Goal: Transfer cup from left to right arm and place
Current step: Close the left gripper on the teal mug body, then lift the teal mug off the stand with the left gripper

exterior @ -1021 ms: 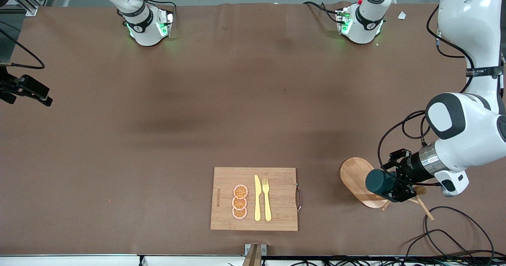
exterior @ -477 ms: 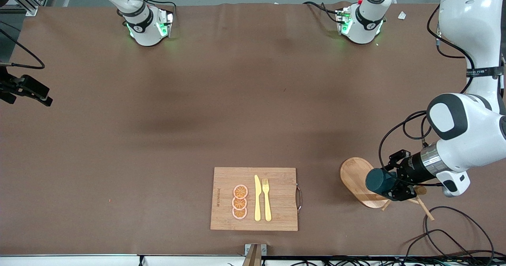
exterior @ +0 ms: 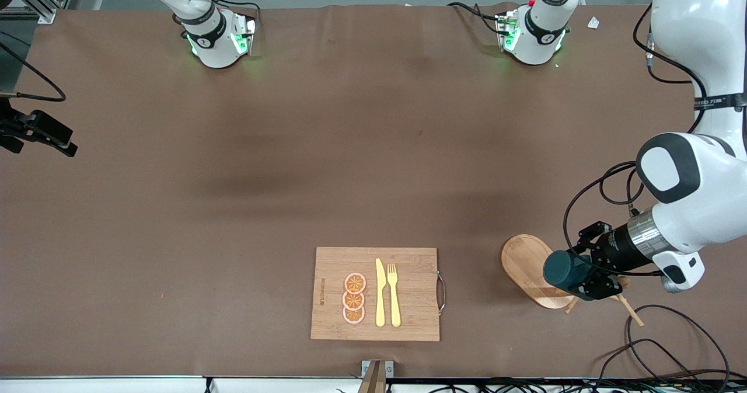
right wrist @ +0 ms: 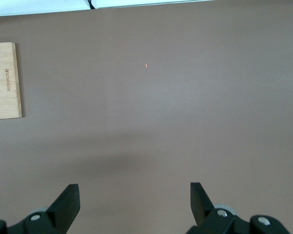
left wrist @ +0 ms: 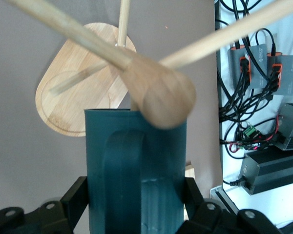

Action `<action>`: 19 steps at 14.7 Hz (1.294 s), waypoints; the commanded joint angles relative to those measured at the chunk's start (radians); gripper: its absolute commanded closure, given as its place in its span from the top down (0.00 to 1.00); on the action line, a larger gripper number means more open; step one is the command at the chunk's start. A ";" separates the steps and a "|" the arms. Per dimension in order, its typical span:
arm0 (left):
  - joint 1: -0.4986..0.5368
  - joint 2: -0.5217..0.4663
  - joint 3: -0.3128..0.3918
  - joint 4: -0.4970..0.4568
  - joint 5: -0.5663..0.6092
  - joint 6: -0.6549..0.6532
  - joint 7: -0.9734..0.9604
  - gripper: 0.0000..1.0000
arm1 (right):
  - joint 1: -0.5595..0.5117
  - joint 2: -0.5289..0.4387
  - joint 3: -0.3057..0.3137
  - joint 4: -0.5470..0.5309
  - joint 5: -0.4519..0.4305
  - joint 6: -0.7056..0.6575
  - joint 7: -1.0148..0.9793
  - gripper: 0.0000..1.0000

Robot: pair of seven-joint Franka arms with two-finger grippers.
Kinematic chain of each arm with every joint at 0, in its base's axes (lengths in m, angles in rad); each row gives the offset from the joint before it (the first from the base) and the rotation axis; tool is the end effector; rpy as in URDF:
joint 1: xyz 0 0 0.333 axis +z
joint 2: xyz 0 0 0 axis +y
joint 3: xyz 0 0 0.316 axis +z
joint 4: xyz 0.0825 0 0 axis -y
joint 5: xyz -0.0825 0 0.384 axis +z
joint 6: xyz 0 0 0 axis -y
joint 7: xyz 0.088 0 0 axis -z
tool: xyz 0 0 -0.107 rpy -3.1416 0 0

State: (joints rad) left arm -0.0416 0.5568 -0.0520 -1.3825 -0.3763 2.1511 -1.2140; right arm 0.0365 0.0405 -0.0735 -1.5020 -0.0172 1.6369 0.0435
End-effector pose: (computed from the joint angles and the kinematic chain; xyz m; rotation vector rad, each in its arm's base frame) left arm 0.7307 -0.0758 0.4137 2.1658 1.6566 -0.0748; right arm 0.5740 -0.0220 0.6406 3.1157 -0.1247 0.1476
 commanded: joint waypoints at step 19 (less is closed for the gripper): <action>-0.614 0.040 -0.069 -0.001 0.888 0.001 -0.470 0.73 | 0.000 -0.027 0.005 -0.017 -0.018 -0.003 -0.005 1.00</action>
State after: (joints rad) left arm -0.5874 0.5646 -0.1352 -1.3927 0.3971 2.1412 -1.6395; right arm 0.0367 0.0381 -0.0733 -1.5020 -0.0176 1.6368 0.0435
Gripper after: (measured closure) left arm 0.167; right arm 0.000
